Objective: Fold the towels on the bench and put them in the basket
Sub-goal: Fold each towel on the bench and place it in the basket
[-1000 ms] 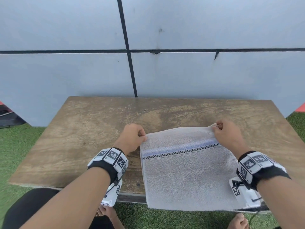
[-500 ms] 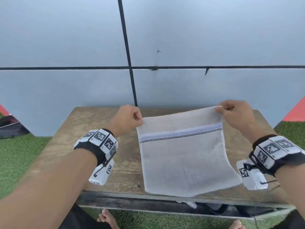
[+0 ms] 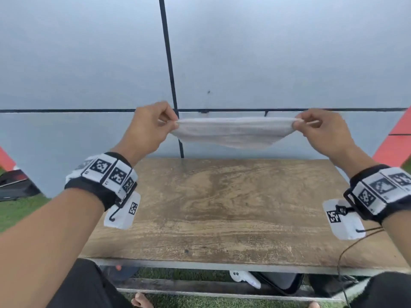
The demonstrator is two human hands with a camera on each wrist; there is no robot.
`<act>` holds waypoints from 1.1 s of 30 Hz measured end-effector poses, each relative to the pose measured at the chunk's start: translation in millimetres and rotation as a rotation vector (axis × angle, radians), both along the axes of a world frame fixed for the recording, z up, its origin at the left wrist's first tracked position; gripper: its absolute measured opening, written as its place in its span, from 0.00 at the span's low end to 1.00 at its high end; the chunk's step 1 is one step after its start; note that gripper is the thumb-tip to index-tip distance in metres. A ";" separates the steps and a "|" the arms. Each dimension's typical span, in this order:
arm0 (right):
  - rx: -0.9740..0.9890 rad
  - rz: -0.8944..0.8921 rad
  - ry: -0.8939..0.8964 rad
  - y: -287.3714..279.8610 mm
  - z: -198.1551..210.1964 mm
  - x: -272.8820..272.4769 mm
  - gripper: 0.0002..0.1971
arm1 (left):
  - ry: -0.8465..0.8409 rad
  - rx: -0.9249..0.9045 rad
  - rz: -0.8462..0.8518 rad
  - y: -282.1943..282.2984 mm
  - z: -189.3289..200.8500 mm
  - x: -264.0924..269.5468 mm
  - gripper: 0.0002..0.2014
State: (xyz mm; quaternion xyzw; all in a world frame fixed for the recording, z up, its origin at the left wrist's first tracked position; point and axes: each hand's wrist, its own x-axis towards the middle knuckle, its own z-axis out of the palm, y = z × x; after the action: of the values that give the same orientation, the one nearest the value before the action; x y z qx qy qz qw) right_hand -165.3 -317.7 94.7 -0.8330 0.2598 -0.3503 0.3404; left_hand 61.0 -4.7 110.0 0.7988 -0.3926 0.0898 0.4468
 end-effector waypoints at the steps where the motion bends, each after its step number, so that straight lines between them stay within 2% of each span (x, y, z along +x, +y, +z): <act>1: 0.022 0.035 0.094 4.9 -16.0 -8.8 0.04 | 0.032 0.067 -0.011 7.3 -18.5 -6.5 0.03; 5: 0.077 0.221 0.555 23.9 -92.2 -42.8 0.07 | 0.175 0.480 -0.118 40.9 -108.7 -29.0 0.10; 7: 0.093 0.340 0.755 33.2 -122.4 -52.9 0.06 | 0.275 0.705 -0.177 56.3 -140.0 -39.2 0.09; 9: 0.118 0.425 0.899 41.9 -138.6 -58.9 0.06 | 0.388 0.875 -0.248 65.6 -157.5 -48.2 0.08; 12: 0.157 0.457 1.013 48.1 -141.0 -61.8 0.05 | 0.484 0.994 -0.346 70.7 -163.6 -55.0 0.09; 15: 0.294 0.488 1.047 45.1 -137.0 -60.8 0.06 | 0.529 1.004 -0.388 71.9 -157.6 -48.9 0.06; 18: 0.328 0.483 0.995 40.1 -131.5 -53.5 0.05 | 0.479 0.925 -0.321 66.4 -152.4 -38.4 0.05; 21: 0.243 0.395 0.829 31.4 -131.6 -38.0 0.06 | 0.336 0.787 -0.172 51.2 -150.7 -29.5 0.05; 24: 0.200 0.296 0.717 23.5 -135.9 -17.9 0.07 | 0.278 0.657 -0.045 31.4 -155.3 -17.3 0.07; 30: 0.028 0.101 0.745 10.2 -153.1 24.2 0.12 | 0.206 0.619 0.111 -7.7 -171.4 13.0 0.08; 33: 0.022 0.024 0.721 4.4 -166.9 40.4 0.11 | 0.212 0.634 0.148 -25.3 -183.9 28.2 0.08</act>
State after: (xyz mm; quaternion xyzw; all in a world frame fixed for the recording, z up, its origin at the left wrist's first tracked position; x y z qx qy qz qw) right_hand -124.9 -313.3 -72.2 -0.9022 0.3574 -0.0273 0.2400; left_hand 89.2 -29.9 -73.9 0.9292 -0.2934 -0.0883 0.2068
